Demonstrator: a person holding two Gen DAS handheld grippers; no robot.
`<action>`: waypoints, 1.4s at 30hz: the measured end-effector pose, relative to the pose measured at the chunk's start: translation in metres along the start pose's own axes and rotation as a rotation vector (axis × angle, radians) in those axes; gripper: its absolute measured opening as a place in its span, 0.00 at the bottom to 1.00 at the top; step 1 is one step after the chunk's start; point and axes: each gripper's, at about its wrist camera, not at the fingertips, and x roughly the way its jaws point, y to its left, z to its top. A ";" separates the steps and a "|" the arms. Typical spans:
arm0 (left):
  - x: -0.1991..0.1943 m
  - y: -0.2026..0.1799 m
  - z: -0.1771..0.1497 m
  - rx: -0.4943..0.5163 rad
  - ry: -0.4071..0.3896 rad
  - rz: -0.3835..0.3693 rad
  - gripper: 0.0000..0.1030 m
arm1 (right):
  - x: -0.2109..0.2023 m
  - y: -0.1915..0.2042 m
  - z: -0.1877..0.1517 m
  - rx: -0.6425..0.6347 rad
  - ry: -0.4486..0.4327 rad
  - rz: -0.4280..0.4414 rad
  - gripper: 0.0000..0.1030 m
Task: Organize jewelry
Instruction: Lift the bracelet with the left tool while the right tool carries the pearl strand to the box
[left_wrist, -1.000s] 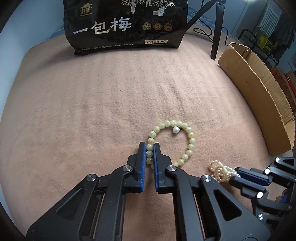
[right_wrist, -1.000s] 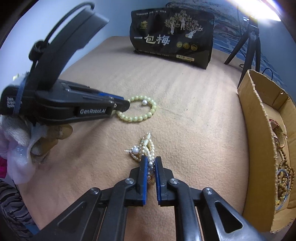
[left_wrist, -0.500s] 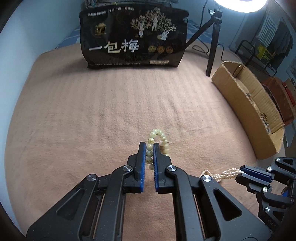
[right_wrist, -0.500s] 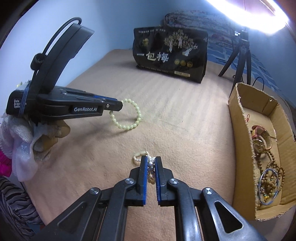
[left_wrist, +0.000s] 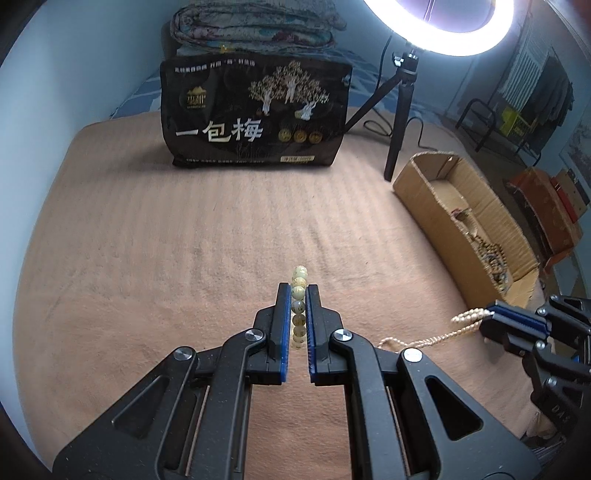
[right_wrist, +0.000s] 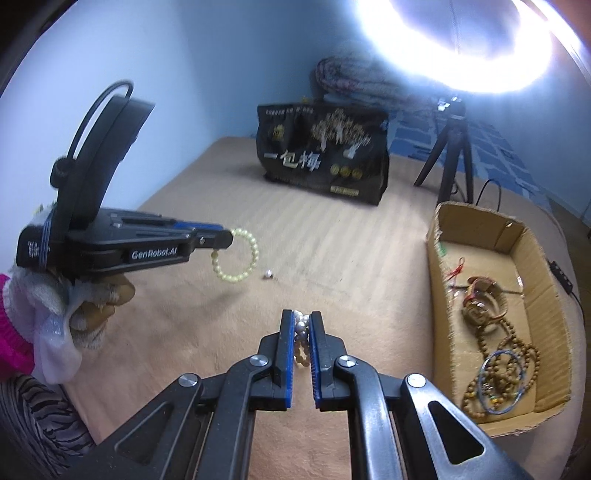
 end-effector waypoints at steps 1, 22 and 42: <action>-0.002 -0.001 0.001 -0.002 -0.005 -0.003 0.05 | -0.004 -0.002 0.002 0.005 -0.010 -0.001 0.05; -0.033 -0.048 0.011 0.052 -0.089 -0.074 0.05 | -0.076 -0.051 0.025 0.126 -0.169 -0.051 0.05; -0.025 -0.142 0.039 0.153 -0.128 -0.182 0.05 | -0.121 -0.129 0.018 0.248 -0.233 -0.193 0.05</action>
